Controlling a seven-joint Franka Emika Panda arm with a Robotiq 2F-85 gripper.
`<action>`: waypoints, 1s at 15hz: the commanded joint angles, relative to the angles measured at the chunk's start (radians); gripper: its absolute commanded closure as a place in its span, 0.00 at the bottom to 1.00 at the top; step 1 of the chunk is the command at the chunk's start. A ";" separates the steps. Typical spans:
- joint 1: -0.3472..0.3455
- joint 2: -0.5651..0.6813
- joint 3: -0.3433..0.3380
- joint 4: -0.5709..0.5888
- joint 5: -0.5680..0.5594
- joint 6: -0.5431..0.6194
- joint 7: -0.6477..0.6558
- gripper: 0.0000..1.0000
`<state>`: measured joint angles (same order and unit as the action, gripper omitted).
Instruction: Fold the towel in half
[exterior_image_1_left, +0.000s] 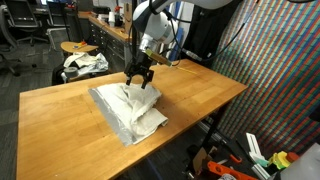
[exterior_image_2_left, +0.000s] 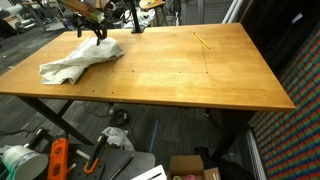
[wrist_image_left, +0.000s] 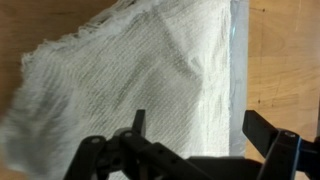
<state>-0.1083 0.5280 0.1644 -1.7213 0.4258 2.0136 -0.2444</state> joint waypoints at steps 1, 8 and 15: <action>0.029 -0.131 0.005 -0.128 0.023 0.049 -0.048 0.00; 0.057 -0.175 -0.064 -0.120 -0.041 0.136 0.046 0.00; 0.067 -0.038 -0.180 -0.045 -0.239 0.219 0.268 0.00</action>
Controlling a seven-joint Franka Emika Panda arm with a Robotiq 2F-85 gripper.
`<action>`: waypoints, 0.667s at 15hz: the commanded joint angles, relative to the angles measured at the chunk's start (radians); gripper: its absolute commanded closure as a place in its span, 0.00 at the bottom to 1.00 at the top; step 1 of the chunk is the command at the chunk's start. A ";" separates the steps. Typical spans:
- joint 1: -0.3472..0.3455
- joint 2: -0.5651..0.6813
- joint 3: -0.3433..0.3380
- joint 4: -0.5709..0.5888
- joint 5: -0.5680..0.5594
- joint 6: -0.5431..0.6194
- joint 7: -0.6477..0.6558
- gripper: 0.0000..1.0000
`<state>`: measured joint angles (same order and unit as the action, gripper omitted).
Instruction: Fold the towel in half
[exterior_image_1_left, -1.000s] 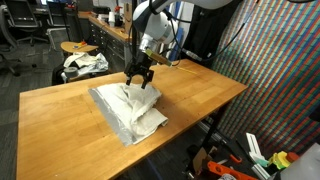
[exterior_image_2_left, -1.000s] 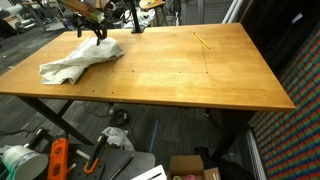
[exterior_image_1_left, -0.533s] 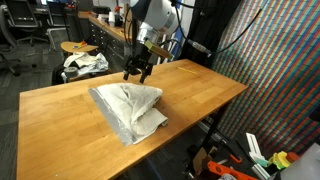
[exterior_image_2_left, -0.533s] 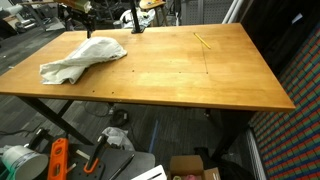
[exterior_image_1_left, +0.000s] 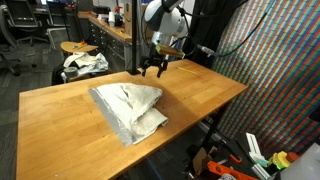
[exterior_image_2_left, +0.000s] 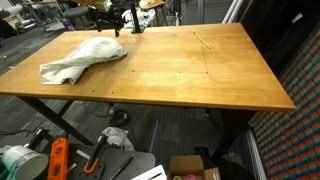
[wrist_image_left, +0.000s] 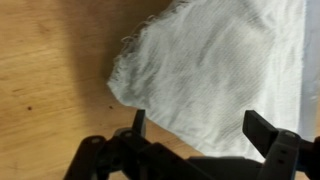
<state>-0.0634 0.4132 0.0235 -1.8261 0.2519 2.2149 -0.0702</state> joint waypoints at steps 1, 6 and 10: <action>0.018 0.104 -0.043 0.071 -0.072 0.019 0.111 0.00; -0.015 0.221 -0.024 0.150 -0.028 0.004 0.109 0.00; -0.032 0.267 -0.019 0.196 -0.007 -0.006 0.109 0.00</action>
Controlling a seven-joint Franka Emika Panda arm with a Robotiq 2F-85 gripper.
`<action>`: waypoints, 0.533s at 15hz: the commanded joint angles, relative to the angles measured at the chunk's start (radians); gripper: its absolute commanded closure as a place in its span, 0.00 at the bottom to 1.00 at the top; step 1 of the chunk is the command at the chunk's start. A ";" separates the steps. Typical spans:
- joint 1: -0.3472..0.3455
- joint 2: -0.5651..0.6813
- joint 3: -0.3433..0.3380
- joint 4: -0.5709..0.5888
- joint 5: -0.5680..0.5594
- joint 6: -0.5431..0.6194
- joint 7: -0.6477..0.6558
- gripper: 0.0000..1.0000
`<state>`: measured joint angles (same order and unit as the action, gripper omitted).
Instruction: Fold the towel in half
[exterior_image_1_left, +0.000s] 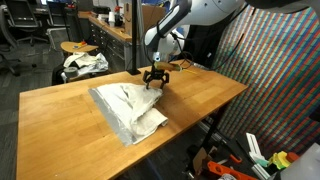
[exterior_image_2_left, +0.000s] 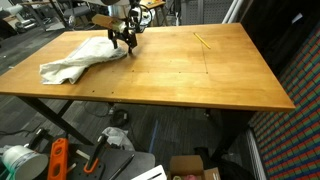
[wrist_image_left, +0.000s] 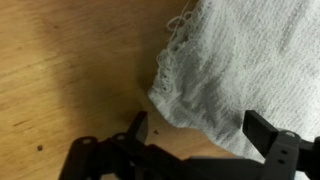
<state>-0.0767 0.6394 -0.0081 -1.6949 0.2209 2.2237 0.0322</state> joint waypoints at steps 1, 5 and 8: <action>-0.022 0.043 0.014 0.067 0.028 -0.021 0.007 0.00; -0.062 0.033 0.059 0.070 0.087 -0.094 -0.072 0.00; -0.081 0.034 0.081 0.068 0.129 -0.129 -0.122 0.00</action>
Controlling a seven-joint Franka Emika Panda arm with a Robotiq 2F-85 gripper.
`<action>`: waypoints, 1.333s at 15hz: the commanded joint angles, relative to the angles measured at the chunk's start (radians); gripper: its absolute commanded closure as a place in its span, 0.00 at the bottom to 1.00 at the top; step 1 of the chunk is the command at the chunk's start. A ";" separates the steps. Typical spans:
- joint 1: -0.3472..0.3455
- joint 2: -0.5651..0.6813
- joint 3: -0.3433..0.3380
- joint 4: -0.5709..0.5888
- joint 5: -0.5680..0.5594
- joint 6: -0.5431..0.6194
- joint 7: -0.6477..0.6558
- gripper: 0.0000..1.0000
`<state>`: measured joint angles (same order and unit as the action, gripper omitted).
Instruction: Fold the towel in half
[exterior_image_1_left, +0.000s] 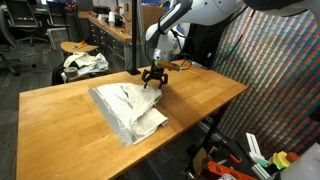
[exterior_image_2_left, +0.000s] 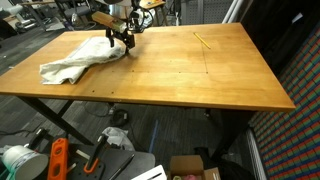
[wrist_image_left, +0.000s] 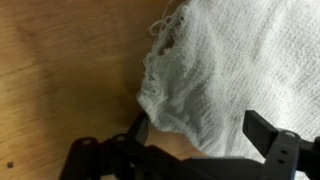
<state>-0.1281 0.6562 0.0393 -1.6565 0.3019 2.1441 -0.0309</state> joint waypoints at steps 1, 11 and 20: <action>-0.033 0.018 0.038 0.022 0.057 -0.054 -0.075 0.00; -0.039 0.030 0.045 0.010 0.100 -0.060 -0.121 0.51; 0.030 -0.104 0.033 -0.096 0.041 0.103 -0.104 0.98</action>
<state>-0.1406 0.6398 0.0806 -1.6684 0.3750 2.1567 -0.1344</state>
